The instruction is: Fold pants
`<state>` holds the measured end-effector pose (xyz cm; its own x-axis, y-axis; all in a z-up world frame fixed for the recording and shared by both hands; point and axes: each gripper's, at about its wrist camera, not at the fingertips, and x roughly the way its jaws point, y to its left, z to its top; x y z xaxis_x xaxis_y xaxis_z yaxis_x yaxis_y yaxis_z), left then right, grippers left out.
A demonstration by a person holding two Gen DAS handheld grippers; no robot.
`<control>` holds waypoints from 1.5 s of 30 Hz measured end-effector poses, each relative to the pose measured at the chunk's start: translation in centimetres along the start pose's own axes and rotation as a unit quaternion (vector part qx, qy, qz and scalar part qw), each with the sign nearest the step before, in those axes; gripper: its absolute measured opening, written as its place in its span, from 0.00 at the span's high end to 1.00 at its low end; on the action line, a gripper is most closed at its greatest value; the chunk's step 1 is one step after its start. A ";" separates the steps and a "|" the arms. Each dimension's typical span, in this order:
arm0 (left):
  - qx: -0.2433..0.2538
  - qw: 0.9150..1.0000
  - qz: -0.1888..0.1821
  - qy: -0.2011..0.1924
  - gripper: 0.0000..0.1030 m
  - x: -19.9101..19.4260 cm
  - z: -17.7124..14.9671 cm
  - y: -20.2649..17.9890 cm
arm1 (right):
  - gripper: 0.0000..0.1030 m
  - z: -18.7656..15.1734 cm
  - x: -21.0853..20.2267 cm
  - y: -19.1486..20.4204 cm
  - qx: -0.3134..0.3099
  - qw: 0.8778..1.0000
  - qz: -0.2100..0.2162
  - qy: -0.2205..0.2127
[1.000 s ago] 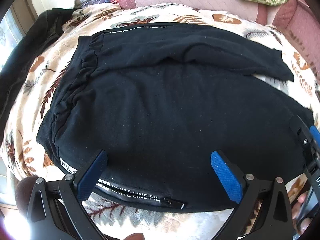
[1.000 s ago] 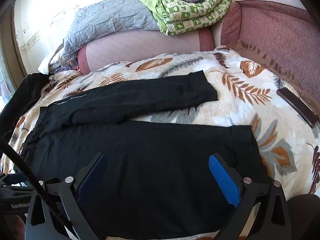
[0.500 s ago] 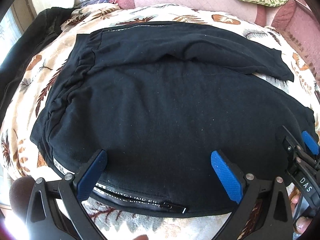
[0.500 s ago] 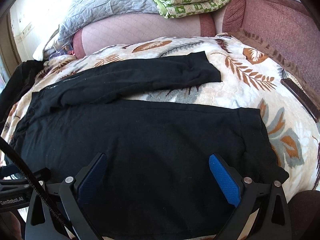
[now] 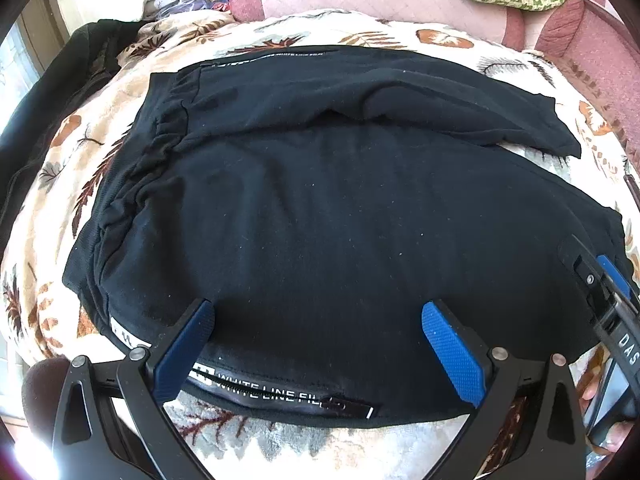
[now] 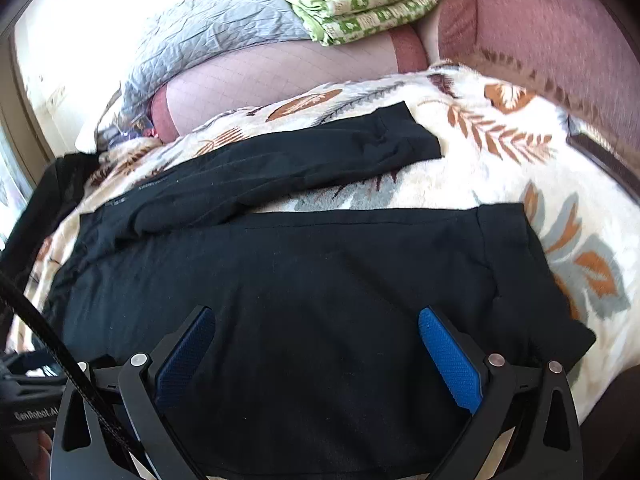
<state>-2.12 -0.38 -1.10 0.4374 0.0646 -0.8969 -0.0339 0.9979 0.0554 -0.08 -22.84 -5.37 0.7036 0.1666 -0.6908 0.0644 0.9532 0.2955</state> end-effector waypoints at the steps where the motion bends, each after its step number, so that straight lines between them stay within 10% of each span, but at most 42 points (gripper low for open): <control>1: 0.000 1.000 0.002 0.000 0.00 -0.1 0.0 -0.1 | 0.00 0.0 0.0 0.2 -0.007 1.000 0.000 0.001; 21: -0.049 0.990 0.014 -0.129 0.00 -8.6 1.1 1.5 | 0.01 -0.7 -0.1 1.6 -0.087 0.995 -0.046 -0.002; 30: 0.004 0.992 -0.043 -0.117 0.00 -16.3 4.3 0.9 | 0.01 10.0 -10.5 2.3 -0.058 0.994 0.050 -0.080; 37: 0.115 0.963 -0.159 -0.184 0.00 -33.5 9.8 -2.8 | 0.00 11.7 -12.0 1.5 -0.063 0.996 0.018 -0.064; 45: 0.143 0.939 -0.162 -0.267 0.00 -41.9 10.0 -4.1 | 0.00 7.3 -8.3 -3.2 -0.011 0.998 -0.032 0.045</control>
<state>-11.31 -7.17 40.63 0.7743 -0.3252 -0.5428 0.3878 0.9217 0.0010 -0.94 -29.11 4.27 0.6319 0.1268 -0.7646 0.0899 0.9679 0.2348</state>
